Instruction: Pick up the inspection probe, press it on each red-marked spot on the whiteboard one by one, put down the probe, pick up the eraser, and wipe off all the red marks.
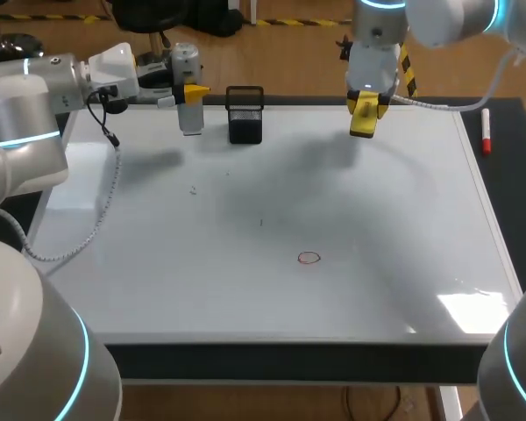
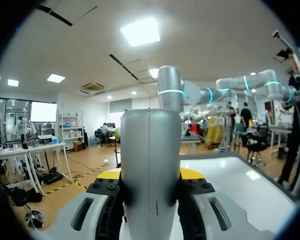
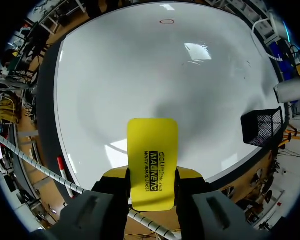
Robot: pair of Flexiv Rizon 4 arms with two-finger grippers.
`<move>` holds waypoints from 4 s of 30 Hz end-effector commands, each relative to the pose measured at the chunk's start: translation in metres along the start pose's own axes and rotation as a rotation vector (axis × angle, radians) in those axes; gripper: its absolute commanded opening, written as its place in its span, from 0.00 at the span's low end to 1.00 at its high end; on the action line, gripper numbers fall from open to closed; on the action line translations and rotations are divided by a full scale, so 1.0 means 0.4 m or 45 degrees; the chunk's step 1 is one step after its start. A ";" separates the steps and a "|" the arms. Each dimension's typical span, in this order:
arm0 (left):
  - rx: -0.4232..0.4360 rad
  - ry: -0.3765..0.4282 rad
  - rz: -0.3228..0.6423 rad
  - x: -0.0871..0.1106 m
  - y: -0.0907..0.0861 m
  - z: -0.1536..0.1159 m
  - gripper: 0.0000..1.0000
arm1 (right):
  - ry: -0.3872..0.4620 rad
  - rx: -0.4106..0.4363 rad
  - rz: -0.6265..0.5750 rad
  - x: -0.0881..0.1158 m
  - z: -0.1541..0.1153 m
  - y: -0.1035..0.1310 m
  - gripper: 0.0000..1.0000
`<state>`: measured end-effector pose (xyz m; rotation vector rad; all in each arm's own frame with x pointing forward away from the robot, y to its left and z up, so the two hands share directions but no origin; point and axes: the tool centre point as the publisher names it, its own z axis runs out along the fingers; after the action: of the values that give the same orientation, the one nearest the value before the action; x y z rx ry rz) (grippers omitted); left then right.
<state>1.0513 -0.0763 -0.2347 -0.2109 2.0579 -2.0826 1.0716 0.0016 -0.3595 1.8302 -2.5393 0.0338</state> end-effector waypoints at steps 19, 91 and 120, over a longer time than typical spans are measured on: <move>0.028 0.033 0.078 0.120 -0.088 0.045 0.00 | 0.001 0.004 -0.002 0.004 -0.004 0.001 0.00; 0.161 0.793 -0.270 0.794 0.058 0.352 0.00 | 0.001 0.004 -0.002 0.004 -0.004 0.001 0.00; 0.187 0.874 -0.311 0.820 0.121 0.382 0.00 | 0.001 0.004 -0.002 0.004 -0.004 0.001 0.00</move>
<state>0.7694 -0.3034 -0.2908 0.3290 2.2997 -2.7126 1.0708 0.0011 -0.3595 1.8316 -2.5416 0.0330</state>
